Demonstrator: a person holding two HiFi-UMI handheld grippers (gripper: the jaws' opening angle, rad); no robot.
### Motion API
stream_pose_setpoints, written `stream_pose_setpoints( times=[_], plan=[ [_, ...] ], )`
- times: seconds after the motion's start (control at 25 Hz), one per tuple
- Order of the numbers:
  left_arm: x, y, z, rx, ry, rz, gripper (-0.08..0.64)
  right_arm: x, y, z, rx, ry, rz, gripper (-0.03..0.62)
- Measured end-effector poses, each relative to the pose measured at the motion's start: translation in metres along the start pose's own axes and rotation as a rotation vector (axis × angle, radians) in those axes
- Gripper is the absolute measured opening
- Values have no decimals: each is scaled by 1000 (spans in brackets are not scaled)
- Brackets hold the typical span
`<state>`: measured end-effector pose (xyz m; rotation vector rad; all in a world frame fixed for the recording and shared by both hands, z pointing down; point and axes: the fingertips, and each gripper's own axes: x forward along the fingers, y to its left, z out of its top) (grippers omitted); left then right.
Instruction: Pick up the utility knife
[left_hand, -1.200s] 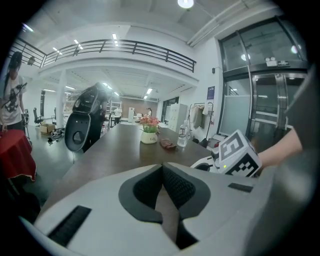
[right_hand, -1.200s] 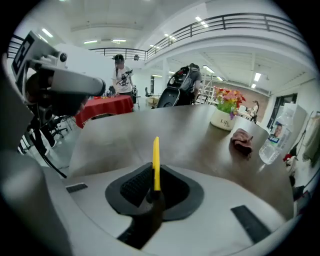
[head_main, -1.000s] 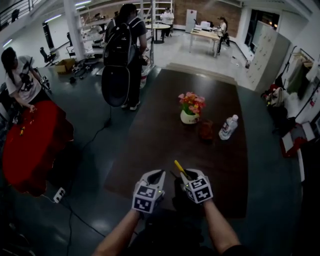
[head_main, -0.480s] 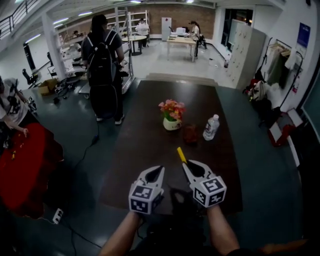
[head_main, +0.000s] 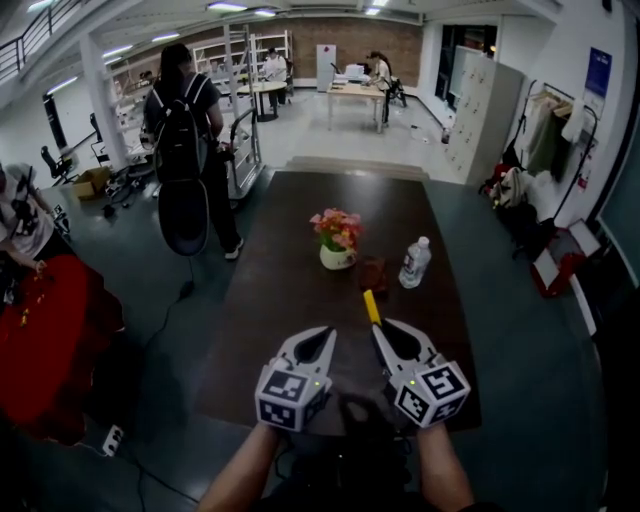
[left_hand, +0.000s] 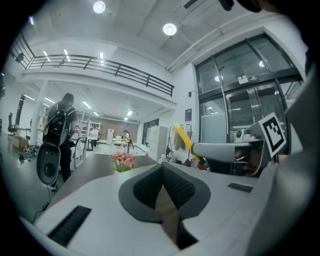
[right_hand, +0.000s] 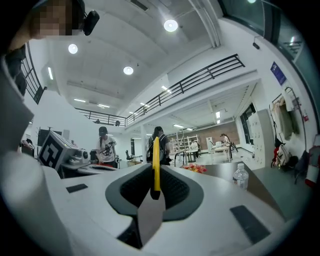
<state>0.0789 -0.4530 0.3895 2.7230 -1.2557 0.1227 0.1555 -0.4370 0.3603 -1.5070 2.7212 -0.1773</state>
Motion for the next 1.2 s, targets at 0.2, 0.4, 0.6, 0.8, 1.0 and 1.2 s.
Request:
stream_pose_setpoints(
  times=[0.2,0.4,0.6,0.8,1.0,1.2],
  plan=[
    [3,0,8,5,-16,-6,6,-1,-4,2,8,-12,-2,61],
    [7,0,11,10,-19,-11,6,1,-7,3,15,-21,1,61],
    [10,1,12,10,-20,-14,6,3,-10,4,17,-27,3,61],
    [11,2,12,10,-16,-11,6,5,-11,4,23,-22,-1,61],
    [9,0,10,12,-9,-8,6,3,-10,4,25,-22,6,61],
    [8,0,7,11,-5,-7,6,3,-9,3,23,-17,-1,61]
  ],
)
